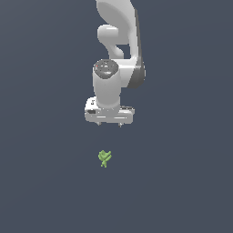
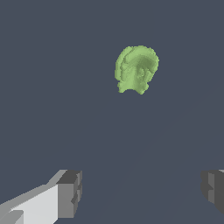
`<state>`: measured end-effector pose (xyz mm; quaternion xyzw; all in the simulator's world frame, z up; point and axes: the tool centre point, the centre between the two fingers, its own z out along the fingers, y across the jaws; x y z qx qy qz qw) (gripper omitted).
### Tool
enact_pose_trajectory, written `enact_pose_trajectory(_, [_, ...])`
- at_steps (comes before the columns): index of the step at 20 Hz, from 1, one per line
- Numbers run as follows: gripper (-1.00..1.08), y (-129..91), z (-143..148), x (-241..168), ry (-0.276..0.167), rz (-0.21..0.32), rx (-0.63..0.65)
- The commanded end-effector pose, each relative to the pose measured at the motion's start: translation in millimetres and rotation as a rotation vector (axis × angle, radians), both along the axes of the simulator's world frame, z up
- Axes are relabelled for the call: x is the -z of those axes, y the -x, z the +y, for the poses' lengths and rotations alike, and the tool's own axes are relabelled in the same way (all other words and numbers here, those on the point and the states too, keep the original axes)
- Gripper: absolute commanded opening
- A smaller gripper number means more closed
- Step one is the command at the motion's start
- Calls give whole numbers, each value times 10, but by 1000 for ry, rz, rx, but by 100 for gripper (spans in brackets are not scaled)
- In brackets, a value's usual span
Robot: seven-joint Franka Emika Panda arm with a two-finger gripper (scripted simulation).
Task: Pick up the object and move it to a goal position.
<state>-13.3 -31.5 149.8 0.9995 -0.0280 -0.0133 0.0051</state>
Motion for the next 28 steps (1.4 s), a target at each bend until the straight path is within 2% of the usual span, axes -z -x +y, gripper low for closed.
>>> enact_pose_trajectory(1, [100,0,0,0,0,0,0])
enact_pose_trajectory(10, [100,-43,240,-89,5,-17,-87])
enact_pose_trajectory(17, [100,-75,225,-76,5,-17,-81])
enact_pose_trajectory(28, [100,-429,107,62,1,-19,-39])
